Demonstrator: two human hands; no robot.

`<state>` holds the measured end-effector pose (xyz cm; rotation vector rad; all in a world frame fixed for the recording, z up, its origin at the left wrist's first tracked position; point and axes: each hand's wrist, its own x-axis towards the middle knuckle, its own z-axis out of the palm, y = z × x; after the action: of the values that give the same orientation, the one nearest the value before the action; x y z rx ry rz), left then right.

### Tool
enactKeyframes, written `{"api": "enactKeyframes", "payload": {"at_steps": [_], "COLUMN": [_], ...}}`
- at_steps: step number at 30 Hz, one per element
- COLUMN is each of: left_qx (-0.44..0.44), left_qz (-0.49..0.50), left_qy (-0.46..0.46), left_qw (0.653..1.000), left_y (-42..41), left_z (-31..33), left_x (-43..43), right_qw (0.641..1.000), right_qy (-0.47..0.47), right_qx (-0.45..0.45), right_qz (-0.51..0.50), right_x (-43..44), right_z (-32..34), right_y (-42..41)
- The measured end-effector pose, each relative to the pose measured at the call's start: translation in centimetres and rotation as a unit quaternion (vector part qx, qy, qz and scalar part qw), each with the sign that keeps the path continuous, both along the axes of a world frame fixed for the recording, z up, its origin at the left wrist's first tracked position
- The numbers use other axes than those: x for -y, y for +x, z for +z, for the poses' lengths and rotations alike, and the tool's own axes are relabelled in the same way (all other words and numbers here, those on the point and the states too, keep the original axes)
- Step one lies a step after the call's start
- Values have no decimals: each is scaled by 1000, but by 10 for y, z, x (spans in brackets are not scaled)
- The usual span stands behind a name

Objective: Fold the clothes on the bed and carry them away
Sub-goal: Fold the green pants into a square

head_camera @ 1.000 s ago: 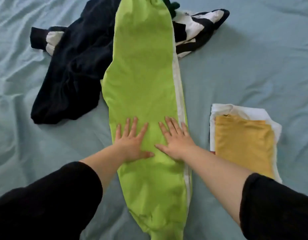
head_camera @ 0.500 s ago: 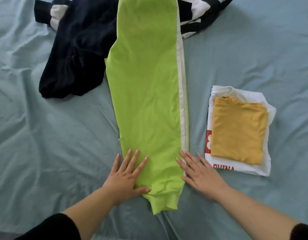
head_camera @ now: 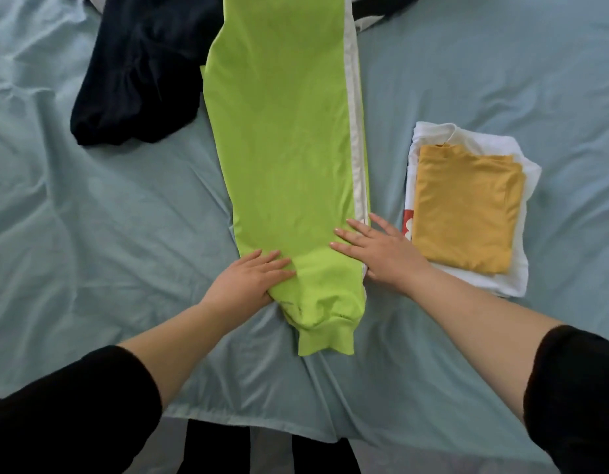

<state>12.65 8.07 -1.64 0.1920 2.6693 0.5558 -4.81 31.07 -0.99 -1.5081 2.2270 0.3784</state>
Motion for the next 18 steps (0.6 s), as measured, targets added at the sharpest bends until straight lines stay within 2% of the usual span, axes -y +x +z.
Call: {"api": "enactKeyframes", "payload": {"at_steps": [2, 4, 8, 12, 14, 15, 18], "left_qx": [-31, -40, 126, 154, 128, 106, 68], "left_qz": [39, 52, 62, 184, 271, 316, 450], "left_qy": [45, 50, 24, 110, 143, 143, 168], "left_qw": [998, 997, 990, 965, 943, 932, 874], "left_y": [8, 22, 70, 84, 71, 61, 20], "left_z": [16, 28, 39, 50, 55, 57, 57], "left_x": [-3, -8, -31, -43, -36, -30, -12], "right_qw": [1000, 998, 984, 963, 932, 905, 769], "right_qy": [1, 15, 50, -43, -102, -134, -274], "right_qx": [21, 62, 171, 241, 263, 269, 283], "right_qz": [5, 22, 27, -111, -228, -301, -504], "right_x": [-5, -14, -39, -56, -50, -41, -2], "right_z": [10, 16, 17, 18, 25, 31, 44], "right_y": [12, 33, 95, 123, 116, 108, 73]}}
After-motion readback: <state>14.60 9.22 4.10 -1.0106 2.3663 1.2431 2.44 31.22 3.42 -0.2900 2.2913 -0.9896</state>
